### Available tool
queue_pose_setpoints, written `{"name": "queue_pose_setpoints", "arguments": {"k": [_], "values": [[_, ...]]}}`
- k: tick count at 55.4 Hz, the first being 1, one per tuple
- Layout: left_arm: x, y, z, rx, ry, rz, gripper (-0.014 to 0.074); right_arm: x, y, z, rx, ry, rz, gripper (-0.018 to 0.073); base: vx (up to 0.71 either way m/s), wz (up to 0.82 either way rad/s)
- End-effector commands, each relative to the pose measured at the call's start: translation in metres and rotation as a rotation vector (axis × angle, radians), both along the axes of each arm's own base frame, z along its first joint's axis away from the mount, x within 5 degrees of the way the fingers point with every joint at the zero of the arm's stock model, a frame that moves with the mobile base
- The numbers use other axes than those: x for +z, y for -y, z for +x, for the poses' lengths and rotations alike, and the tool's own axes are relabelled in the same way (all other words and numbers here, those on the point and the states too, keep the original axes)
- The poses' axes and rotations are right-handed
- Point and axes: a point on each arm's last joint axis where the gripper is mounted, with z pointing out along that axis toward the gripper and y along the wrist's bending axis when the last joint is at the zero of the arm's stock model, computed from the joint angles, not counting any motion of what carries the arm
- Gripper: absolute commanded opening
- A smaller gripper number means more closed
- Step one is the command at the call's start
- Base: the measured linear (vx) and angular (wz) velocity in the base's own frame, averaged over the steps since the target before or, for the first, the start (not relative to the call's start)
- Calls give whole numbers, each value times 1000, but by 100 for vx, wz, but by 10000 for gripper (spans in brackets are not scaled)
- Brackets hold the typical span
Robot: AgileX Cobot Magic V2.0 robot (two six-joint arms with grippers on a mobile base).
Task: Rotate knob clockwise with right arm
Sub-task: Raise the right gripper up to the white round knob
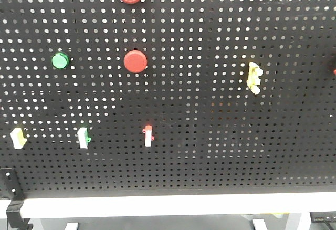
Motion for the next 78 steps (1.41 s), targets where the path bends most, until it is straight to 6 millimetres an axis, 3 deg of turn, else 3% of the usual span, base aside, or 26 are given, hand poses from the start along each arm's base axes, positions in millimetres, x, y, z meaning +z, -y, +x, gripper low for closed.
{"name": "queue_pose_setpoints", "arguments": {"k": [1,20,29,38,54,70,78], "values": [[-1,0,1,-3,63,-8,-6,3,0,1,-5,70,-4,-8,3,0],[-1,0,1,-3,63,-8,-6,7,0,1,-5,110,-5,-8,0,0],[-1,0,1,-3,63,-8,-6,26,0,0,-6,322,-5,-8,0,0],[-1,0,1,-3,63,-8,-6,65,0,-11,-7,595,-19,-6,0,0],[-1,0,1,-3,63,-8,-6,163,-1,-23,-6,715,-24,5,0,0],[-1,0,1,-3,63,-8,-6,239,1,13,-6,702,-26,74,0,0],[-1,0,1,-3,63,-8,-6,262,3,42,-6,666,-20,199,0,0]]}}
